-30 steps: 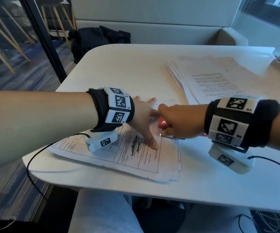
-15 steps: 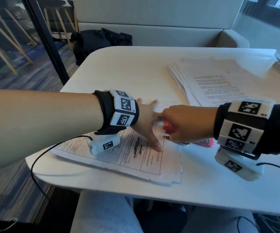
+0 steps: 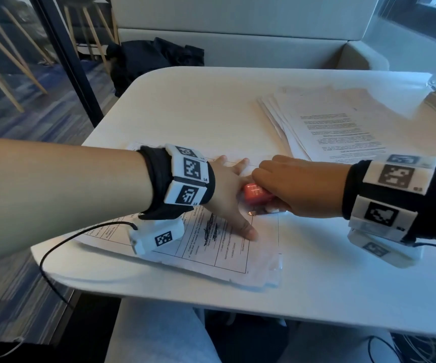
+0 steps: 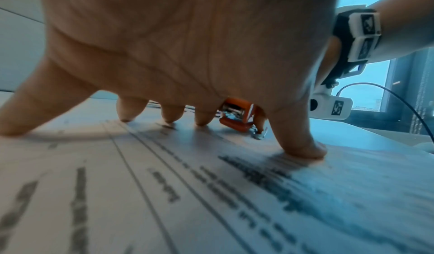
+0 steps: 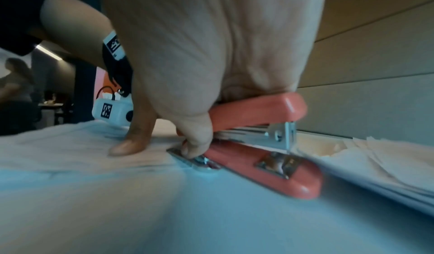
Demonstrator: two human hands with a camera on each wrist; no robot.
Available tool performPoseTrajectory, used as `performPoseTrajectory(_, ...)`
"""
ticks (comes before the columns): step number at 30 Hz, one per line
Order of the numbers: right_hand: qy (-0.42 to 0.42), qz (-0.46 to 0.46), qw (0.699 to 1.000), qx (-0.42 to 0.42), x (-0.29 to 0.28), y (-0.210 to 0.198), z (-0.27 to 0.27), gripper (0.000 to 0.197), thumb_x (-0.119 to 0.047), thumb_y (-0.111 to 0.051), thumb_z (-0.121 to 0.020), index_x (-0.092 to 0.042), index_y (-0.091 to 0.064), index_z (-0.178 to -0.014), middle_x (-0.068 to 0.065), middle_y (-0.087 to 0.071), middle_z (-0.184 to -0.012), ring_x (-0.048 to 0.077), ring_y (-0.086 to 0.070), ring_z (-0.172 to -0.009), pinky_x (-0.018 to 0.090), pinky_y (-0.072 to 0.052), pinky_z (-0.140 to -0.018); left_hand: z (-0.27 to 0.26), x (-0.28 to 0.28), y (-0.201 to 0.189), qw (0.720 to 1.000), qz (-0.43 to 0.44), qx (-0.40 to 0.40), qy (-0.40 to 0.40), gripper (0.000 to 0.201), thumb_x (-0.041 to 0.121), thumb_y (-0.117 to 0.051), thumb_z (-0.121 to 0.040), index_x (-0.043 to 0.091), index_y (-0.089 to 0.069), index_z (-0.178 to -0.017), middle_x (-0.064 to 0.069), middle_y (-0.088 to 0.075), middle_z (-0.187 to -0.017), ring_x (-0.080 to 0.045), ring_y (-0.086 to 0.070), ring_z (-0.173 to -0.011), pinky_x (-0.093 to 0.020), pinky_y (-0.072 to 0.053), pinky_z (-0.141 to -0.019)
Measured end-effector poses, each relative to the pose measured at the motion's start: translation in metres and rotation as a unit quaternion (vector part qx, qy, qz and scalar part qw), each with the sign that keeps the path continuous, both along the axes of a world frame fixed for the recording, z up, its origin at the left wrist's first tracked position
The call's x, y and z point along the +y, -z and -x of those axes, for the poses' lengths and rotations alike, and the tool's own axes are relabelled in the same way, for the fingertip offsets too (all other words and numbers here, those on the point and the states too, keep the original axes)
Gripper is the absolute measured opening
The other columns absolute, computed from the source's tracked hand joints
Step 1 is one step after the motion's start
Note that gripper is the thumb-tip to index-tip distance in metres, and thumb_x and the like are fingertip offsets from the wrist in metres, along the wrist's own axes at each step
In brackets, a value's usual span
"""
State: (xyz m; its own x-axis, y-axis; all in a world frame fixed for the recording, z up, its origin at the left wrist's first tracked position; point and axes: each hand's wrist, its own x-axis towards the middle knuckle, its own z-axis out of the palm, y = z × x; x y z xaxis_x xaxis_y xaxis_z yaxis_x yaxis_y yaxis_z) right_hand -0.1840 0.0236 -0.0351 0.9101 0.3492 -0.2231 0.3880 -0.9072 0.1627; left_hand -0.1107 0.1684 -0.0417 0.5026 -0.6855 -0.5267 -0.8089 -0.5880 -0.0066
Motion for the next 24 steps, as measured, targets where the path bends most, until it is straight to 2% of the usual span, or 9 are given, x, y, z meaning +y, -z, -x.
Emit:
performPoseTrajectory(3,-0.048,0.032,0.998,-0.019,0.001,0.0,-0.002,0.029,-0.044,-0.048,-0.097,-0.02,-0.039,-0.112,-0.009,-0.029,-0.093,0.012,-0.031,-0.084,0.023,-0.031,-0.076,-0.003,0.002,0.003,1.0,-0.024,0.005,-0.014,0.101,0.087,-0.051,-0.061,0.058,0.001,-0.143,0.005,0.032,-0.155,-0.041,0.022,-0.142,-0.052,-0.001,-0.115)
performPoseTrajectory(5,-0.022,0.018,1.0,0.008,0.002,-0.001,-0.003,0.028,-0.043,-0.048,-0.097,-0.02,-0.039,-0.11,-0.009,-0.034,-0.095,0.012,-0.034,-0.086,0.025,-0.036,-0.078,-0.004,0.002,0.005,0.999,-0.028,0.009,-0.019,0.103,0.089,-0.05,-0.058,0.06,0.003,-0.141,0.008,0.034,-0.153,-0.043,0.024,-0.141,-0.055,-0.001,-0.114)
performPoseTrajectory(8,0.035,-0.023,0.997,0.072,0.002,0.0,-0.009,0.023,-0.037,-0.053,-0.095,-0.02,-0.038,-0.1,-0.003,-0.05,-0.096,0.015,-0.047,-0.087,0.033,-0.046,-0.082,-0.005,0.002,0.005,0.999,-0.025,0.015,-0.024,0.107,0.089,-0.05,-0.058,0.058,0.01,-0.142,0.009,0.034,-0.153,-0.039,0.025,-0.141,-0.056,0.001,-0.114)
performPoseTrajectory(10,0.065,-0.032,0.993,0.094,0.002,0.002,-0.014,0.027,-0.035,-0.056,-0.093,-0.016,-0.043,-0.106,0.0,-0.054,-0.094,0.018,-0.053,-0.083,0.035,-0.048,-0.079,-0.005,0.002,0.004,0.999,-0.024,0.019,-0.025,0.108,0.089,-0.051,-0.059,0.057,0.012,-0.141,0.01,0.035,-0.153,-0.039,0.027,-0.141,-0.056,0.003,-0.113)
performPoseTrajectory(13,0.063,-0.02,0.994,0.088,0.003,0.003,-0.014,0.03,-0.039,-0.055,-0.094,-0.017,-0.042,-0.11,-0.002,-0.052,-0.094,0.016,-0.049,-0.082,0.03,-0.044,-0.075,-0.003,0.003,0.001,0.999,-0.021,0.02,-0.019,0.106,0.086,-0.051,-0.063,0.056,0.011,-0.143,0.009,0.035,-0.153,-0.03,0.032,-0.139,-0.054,0.006,-0.114)
performPoseTrajectory(15,-0.018,0.002,1.0,0.016,0.003,0.002,-0.01,0.03,-0.041,-0.053,-0.095,-0.018,-0.041,-0.111,-0.002,-0.048,-0.098,0.015,-0.041,-0.083,0.028,-0.038,-0.074,-0.002,0.003,0.001,0.999,-0.019,0.023,-0.012,0.099,0.085,-0.05,-0.066,0.056,0.002,-0.144,0.009,0.034,-0.153,-0.022,0.037,-0.134,-0.052,0.01,-0.114)
performPoseTrajectory(17,-0.087,0.006,0.996,-0.037,0.003,0.003,-0.007,0.034,-0.04,-0.052,-0.096,-0.012,-0.044,-0.115,0.002,-0.05,-0.106,0.015,-0.033,-0.082,0.027,-0.029,-0.073,-0.004,0.003,0.002,0.999,-0.02,0.027,-0.017,0.093,0.086,-0.049,-0.064,0.06,-0.006,-0.142,0.009,0.035,-0.152,-0.03,0.035,-0.137,-0.053,0.012,-0.113)
performPoseTrajectory(20,-0.077,0.022,0.997,-0.022,0.007,0.002,-0.009,0.037,-0.043,-0.048,-0.097,-0.014,-0.041,-0.119,0.0,-0.047,-0.114,0.012,-0.03,-0.085,0.023,-0.025,-0.074,-0.007,0.003,0.007,0.999,-0.026,0.029,-0.03,0.094,0.092,-0.049,-0.054,0.066,-0.011,-0.136,0.01,0.037,-0.152,-0.039,0.034,-0.137,-0.056,0.011,-0.115)
performPoseTrajectory(24,-0.043,0.009,0.999,0.025,0.009,-0.001,-0.013,0.037,-0.042,-0.05,-0.096,-0.015,-0.039,-0.119,-0.007,-0.033,-0.099,0.011,-0.033,-0.087,0.024,-0.028,-0.074,-0.005,0.004,0.004,0.999,-0.025,0.025,-0.033,0.094,0.09,-0.051,-0.057,0.066,-0.009,-0.137,0.01,0.037,-0.151,-0.038,0.033,-0.138,-0.053,0.011,-0.113)
